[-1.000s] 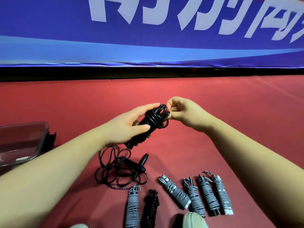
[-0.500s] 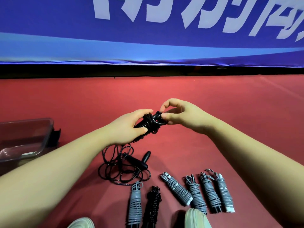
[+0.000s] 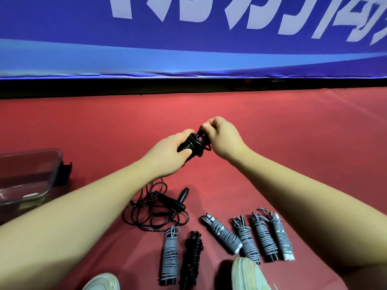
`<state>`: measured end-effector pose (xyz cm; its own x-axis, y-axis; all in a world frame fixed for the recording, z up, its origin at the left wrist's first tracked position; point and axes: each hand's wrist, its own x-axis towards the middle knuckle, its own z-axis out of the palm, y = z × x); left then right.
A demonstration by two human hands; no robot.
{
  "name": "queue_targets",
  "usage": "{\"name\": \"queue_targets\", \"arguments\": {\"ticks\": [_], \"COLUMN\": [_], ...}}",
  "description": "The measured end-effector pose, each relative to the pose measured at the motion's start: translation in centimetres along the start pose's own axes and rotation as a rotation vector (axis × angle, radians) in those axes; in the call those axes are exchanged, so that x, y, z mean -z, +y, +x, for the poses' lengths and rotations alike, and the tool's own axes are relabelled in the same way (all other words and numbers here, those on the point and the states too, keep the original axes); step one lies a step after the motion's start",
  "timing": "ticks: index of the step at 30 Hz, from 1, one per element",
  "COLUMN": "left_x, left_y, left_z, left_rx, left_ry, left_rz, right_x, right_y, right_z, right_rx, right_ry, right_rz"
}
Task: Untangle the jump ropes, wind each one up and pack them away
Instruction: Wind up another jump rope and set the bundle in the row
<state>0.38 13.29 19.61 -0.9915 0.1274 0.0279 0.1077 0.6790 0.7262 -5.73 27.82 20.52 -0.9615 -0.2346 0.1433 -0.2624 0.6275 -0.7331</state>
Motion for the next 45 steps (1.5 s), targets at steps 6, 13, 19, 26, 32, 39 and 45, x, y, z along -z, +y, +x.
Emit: {"name": "queue_targets", "arguments": {"ticks": [6, 13, 19, 26, 32, 39, 45], "left_x": [-0.5, 0.4, 0.8, -0.1, -1.2, -3.8, -7.3], "left_y": [-0.3, 0.4, 2.7, 1.0, -0.6, -4.7, -10.2], "left_z": [-0.3, 0.6, 2.4, 0.9, -0.1, -1.9, -5.5], "left_rx": [0.131, 0.046, -0.021, 0.154, 0.471, 0.664, 0.833], "left_ry": [0.035, 0.099, 0.160, 0.101, 0.102, 0.091, -0.007], "left_rz": [-0.627, -0.311, 0.028, -0.489, -0.954, -0.892, -0.627], "right_x": [-1.8, -1.4, 0.4, 2.1, 0.3, -3.8, -8.3], "right_y": [0.9, -0.8, -2.1, -1.1, -0.1, 2.8, 5.5], "right_z": [-0.9, 1.1, 1.8, 1.4, 0.2, -3.2, -4.9], "right_rx": [0.150, 0.189, 0.129, 0.155, -0.086, -0.360, -0.298], "right_ry": [0.208, 0.309, 0.371, 0.152, -0.117, -0.620, -0.846], "right_rz": [0.043, -0.169, 0.003, -0.005, 0.075, 0.144, -0.134]}}
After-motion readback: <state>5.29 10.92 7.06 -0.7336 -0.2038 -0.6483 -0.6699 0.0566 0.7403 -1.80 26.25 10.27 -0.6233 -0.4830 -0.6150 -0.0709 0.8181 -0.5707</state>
